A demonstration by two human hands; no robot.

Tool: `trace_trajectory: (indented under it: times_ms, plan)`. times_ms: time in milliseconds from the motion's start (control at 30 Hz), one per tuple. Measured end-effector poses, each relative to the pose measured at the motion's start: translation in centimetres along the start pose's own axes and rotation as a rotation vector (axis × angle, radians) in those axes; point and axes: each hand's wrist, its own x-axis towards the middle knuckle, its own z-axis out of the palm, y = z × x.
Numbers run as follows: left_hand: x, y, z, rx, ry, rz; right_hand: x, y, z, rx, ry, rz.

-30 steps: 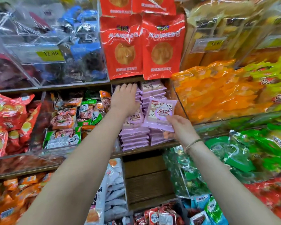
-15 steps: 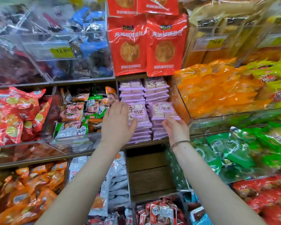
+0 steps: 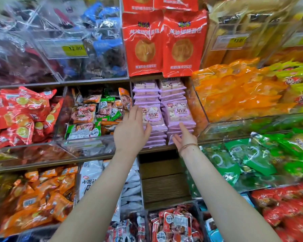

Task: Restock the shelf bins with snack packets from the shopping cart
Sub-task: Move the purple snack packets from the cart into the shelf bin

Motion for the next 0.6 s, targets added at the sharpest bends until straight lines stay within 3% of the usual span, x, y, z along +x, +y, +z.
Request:
trace_trajectory:
  times_ms: [233, 433, 500, 600]
  plan:
    - [0.1, 0.0, -0.3, -0.034, -0.018, -0.022, 0.2, -0.2, -0.6, -0.009, -0.099, 0.053]
    - [-6.9, 1.8, -3.5, -0.470, 0.129, -0.071, -2.6, -0.5, -4.9, -0.289, -0.247, -0.061]
    - [-12.3, 2.5, -3.6, -0.580, 0.056, -0.142, -4.4, -0.1, -7.4, -0.450, -0.286, -0.130]
    - [-20.9, 2.9, -3.0, -0.656, -0.180, -0.319, -6.8, 1.6, -12.6, -0.684, -0.331, -0.284]
